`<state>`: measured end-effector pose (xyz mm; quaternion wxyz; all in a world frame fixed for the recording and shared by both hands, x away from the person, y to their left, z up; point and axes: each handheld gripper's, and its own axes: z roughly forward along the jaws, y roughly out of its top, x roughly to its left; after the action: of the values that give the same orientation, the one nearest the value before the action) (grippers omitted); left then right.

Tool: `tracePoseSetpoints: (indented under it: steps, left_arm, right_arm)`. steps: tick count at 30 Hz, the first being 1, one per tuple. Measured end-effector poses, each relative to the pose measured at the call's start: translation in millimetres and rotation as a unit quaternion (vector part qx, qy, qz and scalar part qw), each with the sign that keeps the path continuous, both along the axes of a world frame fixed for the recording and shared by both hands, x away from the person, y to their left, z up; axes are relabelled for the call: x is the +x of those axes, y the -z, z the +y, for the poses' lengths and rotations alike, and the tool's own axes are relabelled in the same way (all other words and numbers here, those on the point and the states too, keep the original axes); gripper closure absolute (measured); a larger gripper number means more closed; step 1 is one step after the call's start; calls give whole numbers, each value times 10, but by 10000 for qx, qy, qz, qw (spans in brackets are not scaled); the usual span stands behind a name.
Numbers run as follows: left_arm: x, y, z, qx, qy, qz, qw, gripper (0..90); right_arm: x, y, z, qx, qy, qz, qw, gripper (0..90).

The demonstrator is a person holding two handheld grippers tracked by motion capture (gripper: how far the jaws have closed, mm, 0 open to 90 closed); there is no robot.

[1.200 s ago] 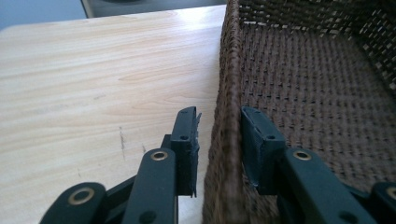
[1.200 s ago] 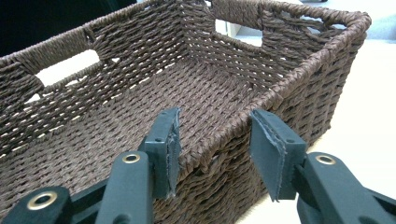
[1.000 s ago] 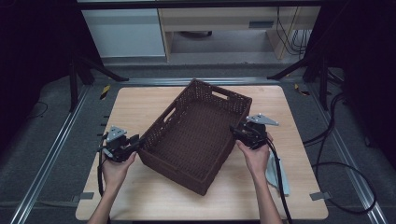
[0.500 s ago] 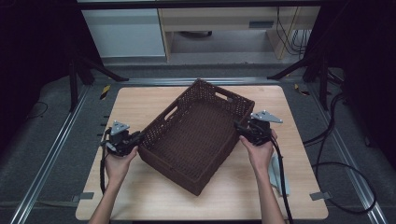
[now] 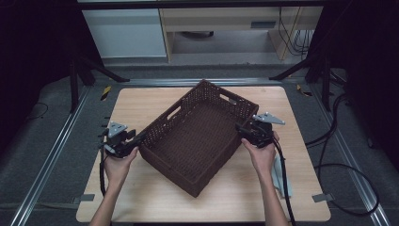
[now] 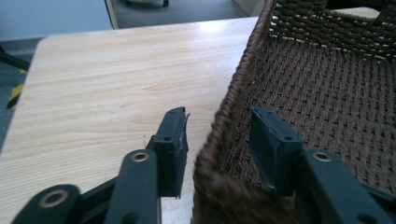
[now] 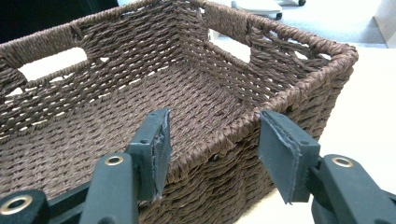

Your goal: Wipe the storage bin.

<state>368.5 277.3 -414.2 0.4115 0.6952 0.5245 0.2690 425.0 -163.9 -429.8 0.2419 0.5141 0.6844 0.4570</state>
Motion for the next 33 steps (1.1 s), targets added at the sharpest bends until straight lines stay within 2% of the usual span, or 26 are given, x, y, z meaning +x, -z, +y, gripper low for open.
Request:
tracePoseSetpoints:
  steps: [3,6,8,10,11,13,17,22,24,26,27,30,33]
  left_arm:
    - [-112,-37,14,0,-17,10,10000,532]
    - [-197,-30,14,-144,-6,17,9999,525]
    - [-215,-22,-2,-191,-4,-5,9998,525]
    - [-193,-3,-31,-171,-19,46,9998,521]
    - [-181,4,-40,-100,-61,-14,9999,516]
    - [-166,11,-46,-102,-111,-4,9999,521]
    - [-106,21,-23,-167,-163,6,9997,531]
    - [34,39,-20,-110,-275,-32,9996,541]
    - [87,43,-8,-150,-292,-40,9995,543]
    - [119,38,-3,-118,-279,-34,9995,544]
    - [125,31,-1,-116,-267,-22,9996,544]
    - [100,12,2,-95,-258,-16,9996,526]
    - [20,-15,19,-153,-235,-43,9996,503]
  right_arm:
    - [-67,-14,5,-39,15,19,10000,444]
    - [-129,-28,12,-86,38,19,10000,444]
    - [-153,-45,23,-207,18,-20,9998,463]
    - [-160,-68,32,-343,-79,-55,9994,462]
    - [-162,-81,32,-366,-135,-56,9992,454]
    - [-158,-94,11,-363,-187,-87,9991,422]
    - [-120,-103,-98,-257,-41,-185,9995,385]
    - [-41,-83,-199,-137,141,-189,9996,363]
    - [-27,-60,-194,-179,149,-158,9996,362]
    - [-35,-53,-173,-331,156,-210,9991,366]
    - [-39,-52,-167,-373,173,-190,9990,370]
    - [-55,-44,-160,-302,268,-124,9991,387]
    - [-73,-28,-160,-206,340,-129,9991,401]
